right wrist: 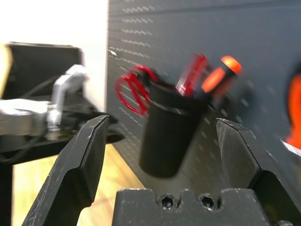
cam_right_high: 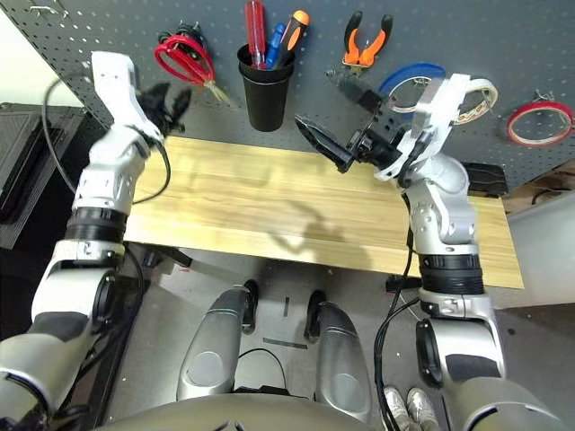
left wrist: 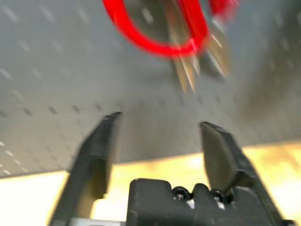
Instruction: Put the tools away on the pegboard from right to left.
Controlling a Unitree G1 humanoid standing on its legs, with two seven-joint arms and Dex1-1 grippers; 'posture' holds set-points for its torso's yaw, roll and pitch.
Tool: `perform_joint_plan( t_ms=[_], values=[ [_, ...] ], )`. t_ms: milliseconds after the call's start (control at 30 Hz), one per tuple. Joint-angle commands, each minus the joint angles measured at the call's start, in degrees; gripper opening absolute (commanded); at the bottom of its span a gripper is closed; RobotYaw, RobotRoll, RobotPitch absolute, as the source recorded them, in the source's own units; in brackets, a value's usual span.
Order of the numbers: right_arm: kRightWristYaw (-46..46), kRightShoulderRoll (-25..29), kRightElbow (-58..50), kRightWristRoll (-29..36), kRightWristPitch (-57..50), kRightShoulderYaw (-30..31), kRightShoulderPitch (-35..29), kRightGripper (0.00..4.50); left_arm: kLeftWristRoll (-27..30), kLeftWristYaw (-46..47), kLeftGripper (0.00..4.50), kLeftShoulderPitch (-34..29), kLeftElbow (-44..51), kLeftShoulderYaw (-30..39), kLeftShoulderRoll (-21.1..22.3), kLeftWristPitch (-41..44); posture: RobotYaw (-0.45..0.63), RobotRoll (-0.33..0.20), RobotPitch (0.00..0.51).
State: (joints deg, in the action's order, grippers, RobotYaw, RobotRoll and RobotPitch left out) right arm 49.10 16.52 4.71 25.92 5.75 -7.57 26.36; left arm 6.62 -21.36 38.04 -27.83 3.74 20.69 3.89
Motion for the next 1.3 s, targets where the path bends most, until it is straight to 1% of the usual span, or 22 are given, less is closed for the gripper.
perform_joint_plan(
  t_ms=[33, 133, 267, 367, 567, 733, 867, 1033, 1100, 1300],
  values=[
    [-3.62, -1.37, 1.02, -2.63, 3.12, -0.13, -3.37, 4.50, 0.17, -1.71, 4.49, -5.47, 5.18, -0.12, 0.05, -2.57, 0.12, 0.000, 0.219],
    [-8.72, -2.71, 3.54, -6.38, 6.69, -0.89, -5.35, 4.50, 0.12, 0.69, 4.49, -9.76, 7.11, 1.75, -0.41, -4.11, 0.11, 0.000, 0.219],
    [-15.70, -2.87, 8.40, -10.70, 11.80, -2.69, -7.10, 4.50, -0.96, 4.99, 4.49, -12.90, 6.81, 3.84, -1.02, -7.49, 0.10, 0.000, 0.217],
    [-24.11, -2.51, 13.49, -14.78, 15.02, -5.24, -7.49, 4.50, -2.04, 8.98, 4.49, -14.58, 5.19, 5.50, -1.14, -10.57, 0.09, 0.000, 0.217],
    [-35.26, -0.54, 22.50, -19.63, 21.40, -8.90, -7.47, 4.50, -3.24, 14.77, 4.49, -14.61, 0.76, 7.78, -1.54, -15.28, 0.08, 0.000, 0.224],
    [-42.98, 1.68, 28.21, -20.95, 23.91, -11.80, -6.47, 4.50, -3.32, 17.72, 4.49, -14.39, -2.11, 9.05, -1.68, -18.49, 0.06, 0.000, 0.231],
    [-48.67, 4.59, 32.41, -21.29, 24.67, -14.38, -5.82, 4.50, -3.71, 20.38, 4.49, -14.45, -3.64, 9.74, -1.70, -20.83, 0.05, 0.000, 0.238],
    [-50.27, 8.19, 36.64, -20.99, 26.00, -15.23, -5.00, 4.50, -4.40, 23.53, 4.49, -13.94, -4.38, 10.17, -1.92, -22.18, 0.04, 0.000, 0.246],
    [-50.60, 8.79, 37.82, -20.71, 26.29, -15.14, -4.19, 4.50, -4.32, 23.67, 4.49, -13.48, -4.72, 10.17, -1.70, -22.22, 0.03, 0.000, 0.256],
    [-50.54, 9.62, 40.58, -20.49, 27.49, -14.95, -2.67, 4.50, -4.45, 24.76, 4.49, -13.42, -5.20, 10.11, -1.72, -22.39, 0.03, 0.000, 0.258]
  ],
)
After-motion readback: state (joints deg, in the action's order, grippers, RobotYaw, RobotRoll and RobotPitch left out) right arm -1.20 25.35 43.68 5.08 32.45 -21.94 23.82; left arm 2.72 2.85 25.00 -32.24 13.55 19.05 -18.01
